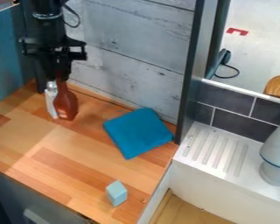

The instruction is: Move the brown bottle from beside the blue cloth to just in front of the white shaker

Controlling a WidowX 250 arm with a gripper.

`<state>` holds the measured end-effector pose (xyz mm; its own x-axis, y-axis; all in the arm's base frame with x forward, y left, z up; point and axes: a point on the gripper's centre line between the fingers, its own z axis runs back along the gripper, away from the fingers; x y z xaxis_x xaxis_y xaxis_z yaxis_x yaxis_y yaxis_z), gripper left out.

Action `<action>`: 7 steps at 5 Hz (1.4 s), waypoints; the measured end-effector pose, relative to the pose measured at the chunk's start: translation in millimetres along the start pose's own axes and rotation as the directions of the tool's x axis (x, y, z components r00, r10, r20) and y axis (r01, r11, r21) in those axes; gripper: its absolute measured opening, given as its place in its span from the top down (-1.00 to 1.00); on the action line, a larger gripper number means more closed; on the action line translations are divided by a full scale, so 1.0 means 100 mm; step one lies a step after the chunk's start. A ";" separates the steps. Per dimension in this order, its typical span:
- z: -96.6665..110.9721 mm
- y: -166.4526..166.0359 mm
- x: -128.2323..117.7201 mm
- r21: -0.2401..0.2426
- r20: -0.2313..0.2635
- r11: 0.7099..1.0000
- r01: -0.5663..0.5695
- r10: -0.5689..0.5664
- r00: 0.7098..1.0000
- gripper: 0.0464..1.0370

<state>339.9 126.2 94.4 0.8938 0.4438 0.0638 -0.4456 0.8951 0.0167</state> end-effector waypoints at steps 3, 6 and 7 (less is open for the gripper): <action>-0.29 0.15 0.18 -0.009 -0.013 1.000 -0.011 0.011 1.000 0.48; -0.31 0.19 0.21 -0.017 -0.017 1.000 -0.023 0.023 1.000 -0.82; -0.10 0.21 0.17 0.000 -0.003 0.998 -0.062 0.062 0.998 -0.94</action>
<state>346.2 153.1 86.1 0.8649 0.4982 0.0617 -0.4998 0.8661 0.0128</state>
